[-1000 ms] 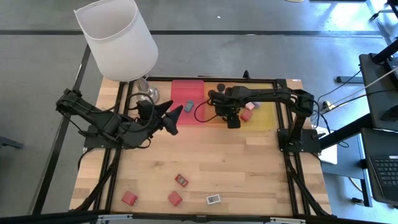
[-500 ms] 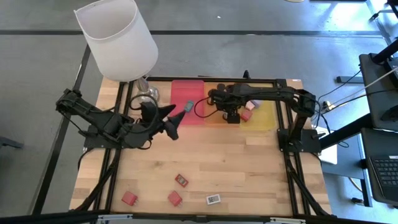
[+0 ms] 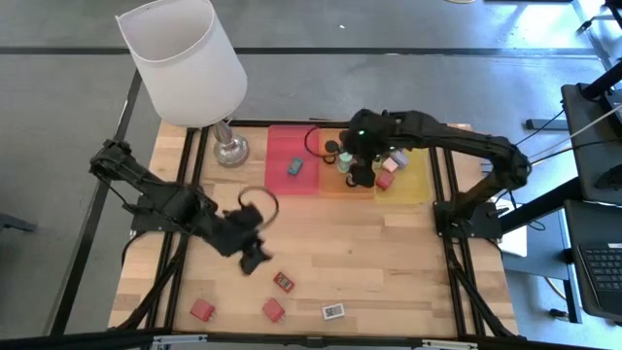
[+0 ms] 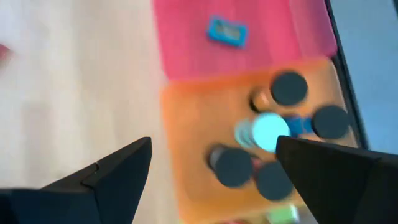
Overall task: Pick & Place Office items
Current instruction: Put the left red charger adapter into the yellow bin
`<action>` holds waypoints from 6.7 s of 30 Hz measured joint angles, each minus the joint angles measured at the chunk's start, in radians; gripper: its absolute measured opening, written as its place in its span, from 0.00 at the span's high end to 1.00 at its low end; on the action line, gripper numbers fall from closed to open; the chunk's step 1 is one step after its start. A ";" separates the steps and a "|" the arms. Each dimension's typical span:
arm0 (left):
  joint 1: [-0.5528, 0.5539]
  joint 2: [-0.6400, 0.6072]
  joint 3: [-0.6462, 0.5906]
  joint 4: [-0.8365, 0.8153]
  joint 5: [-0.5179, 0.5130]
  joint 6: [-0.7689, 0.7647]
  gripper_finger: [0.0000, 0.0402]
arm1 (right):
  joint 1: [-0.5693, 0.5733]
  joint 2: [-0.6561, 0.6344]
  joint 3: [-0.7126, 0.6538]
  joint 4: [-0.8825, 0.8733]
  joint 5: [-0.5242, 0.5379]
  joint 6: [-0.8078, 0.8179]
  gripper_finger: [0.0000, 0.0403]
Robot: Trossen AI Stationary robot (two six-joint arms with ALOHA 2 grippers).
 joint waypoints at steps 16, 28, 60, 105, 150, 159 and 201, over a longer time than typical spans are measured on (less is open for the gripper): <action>-0.302 0.283 0.000 -0.097 0.377 0.436 0.30 | 0.039 -0.082 0.000 0.052 -0.100 0.196 0.14; -0.492 0.471 0.000 -0.205 0.303 0.477 0.30 | 0.123 -0.082 0.000 0.066 -0.100 0.283 0.14; -0.547 0.679 0.000 -0.198 0.334 0.411 0.49 | 0.190 -0.082 0.000 0.106 -0.091 0.319 0.14; 0.062 0.017 -0.001 0.896 -1.260 0.393 0.49 | 0.321 -0.082 -0.001 1.004 0.050 -0.329 0.14; 0.286 0.082 0.000 1.399 -0.595 0.550 0.40 | 0.320 -0.083 -0.001 1.141 0.219 -0.351 0.70; 0.303 0.082 0.000 1.393 -0.652 0.632 0.33 | 0.318 -0.169 -0.001 0.927 0.312 -0.365 0.70; 0.384 0.080 0.000 1.239 -0.666 0.608 0.30 | -0.044 -0.337 -0.853 0.068 0.302 0.631 0.68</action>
